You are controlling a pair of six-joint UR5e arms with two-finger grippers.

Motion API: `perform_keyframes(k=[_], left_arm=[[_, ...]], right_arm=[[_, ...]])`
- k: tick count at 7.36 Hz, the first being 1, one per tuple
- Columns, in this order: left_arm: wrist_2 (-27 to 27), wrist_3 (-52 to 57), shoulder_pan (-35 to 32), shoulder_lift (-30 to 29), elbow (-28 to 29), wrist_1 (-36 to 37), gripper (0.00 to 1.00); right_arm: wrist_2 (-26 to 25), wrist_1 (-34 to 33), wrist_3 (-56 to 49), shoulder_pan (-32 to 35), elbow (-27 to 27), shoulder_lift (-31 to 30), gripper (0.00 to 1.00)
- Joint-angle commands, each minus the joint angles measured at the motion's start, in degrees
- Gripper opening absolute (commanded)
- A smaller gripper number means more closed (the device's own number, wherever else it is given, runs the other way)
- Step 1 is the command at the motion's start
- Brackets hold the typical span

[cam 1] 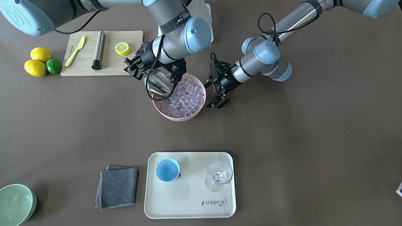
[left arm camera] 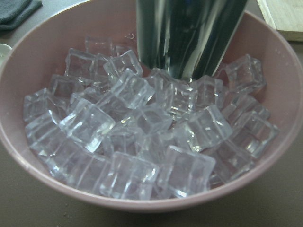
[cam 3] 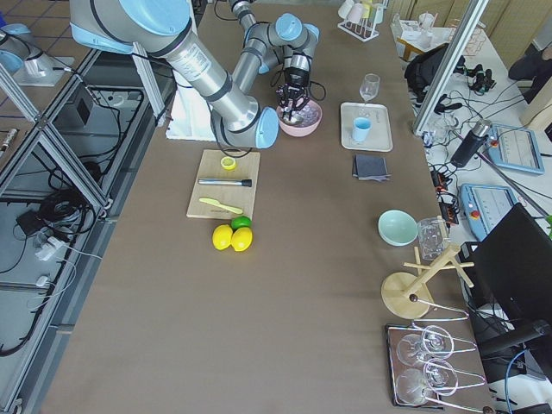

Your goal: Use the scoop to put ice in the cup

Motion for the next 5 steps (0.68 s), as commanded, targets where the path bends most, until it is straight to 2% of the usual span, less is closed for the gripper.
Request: perform_keyframes(k=[1, 5], left_arm=[[2.1, -0.1, 0.7, 0.0, 0.0, -0.4, 0.98], [3.5, -0.1, 0.8, 0.0, 0.0, -0.8, 0.98]], right_arm=[[0.0, 7.6, 0.0, 0.0, 2.6, -4.1, 0.0], [0.1, 14.9, -0.2, -0.1, 10.1, -11.1, 0.0]])
